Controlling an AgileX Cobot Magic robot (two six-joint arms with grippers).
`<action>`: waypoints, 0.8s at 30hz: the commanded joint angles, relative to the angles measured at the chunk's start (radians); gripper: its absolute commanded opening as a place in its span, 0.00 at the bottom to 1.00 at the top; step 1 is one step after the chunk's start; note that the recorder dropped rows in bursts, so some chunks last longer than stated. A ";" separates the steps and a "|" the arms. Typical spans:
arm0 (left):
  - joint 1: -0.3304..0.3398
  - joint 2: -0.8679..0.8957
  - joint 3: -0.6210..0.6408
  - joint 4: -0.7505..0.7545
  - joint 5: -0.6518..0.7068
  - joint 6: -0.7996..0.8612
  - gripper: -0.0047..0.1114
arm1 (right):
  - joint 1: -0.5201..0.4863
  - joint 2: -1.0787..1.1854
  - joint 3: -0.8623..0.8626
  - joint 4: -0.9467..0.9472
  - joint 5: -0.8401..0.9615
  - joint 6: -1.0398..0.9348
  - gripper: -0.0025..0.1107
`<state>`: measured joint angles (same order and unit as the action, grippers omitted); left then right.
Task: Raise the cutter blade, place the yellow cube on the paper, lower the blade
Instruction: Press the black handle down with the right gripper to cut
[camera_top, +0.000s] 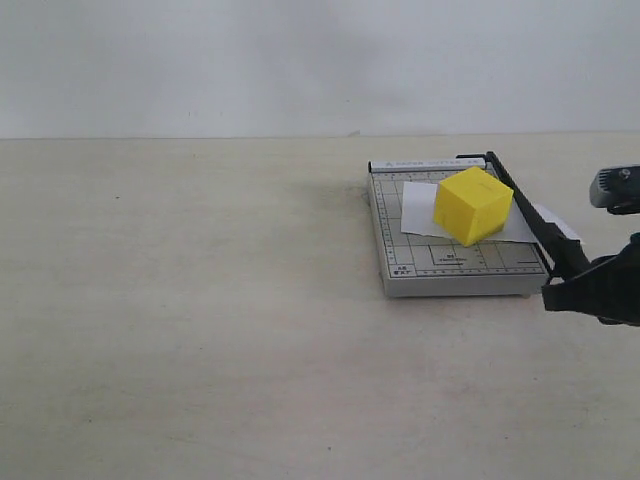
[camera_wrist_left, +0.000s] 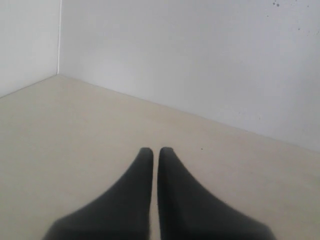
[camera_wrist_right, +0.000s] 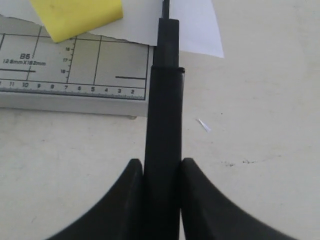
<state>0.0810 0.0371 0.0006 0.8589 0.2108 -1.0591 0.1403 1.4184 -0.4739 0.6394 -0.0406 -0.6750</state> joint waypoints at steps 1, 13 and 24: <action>0.002 0.000 -0.001 -0.011 0.021 -0.008 0.08 | 0.069 0.013 0.016 -0.022 -0.188 -0.030 0.02; 0.002 0.000 -0.001 -0.033 0.021 0.004 0.08 | 0.079 0.059 0.033 -0.022 -0.254 0.019 0.02; 0.002 0.000 -0.001 -0.028 0.021 0.004 0.08 | 0.079 0.169 0.033 -0.036 -0.228 0.046 0.02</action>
<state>0.0810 0.0371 0.0006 0.8369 0.2281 -1.0573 0.2185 1.5390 -0.4302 0.6354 -0.2881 -0.6240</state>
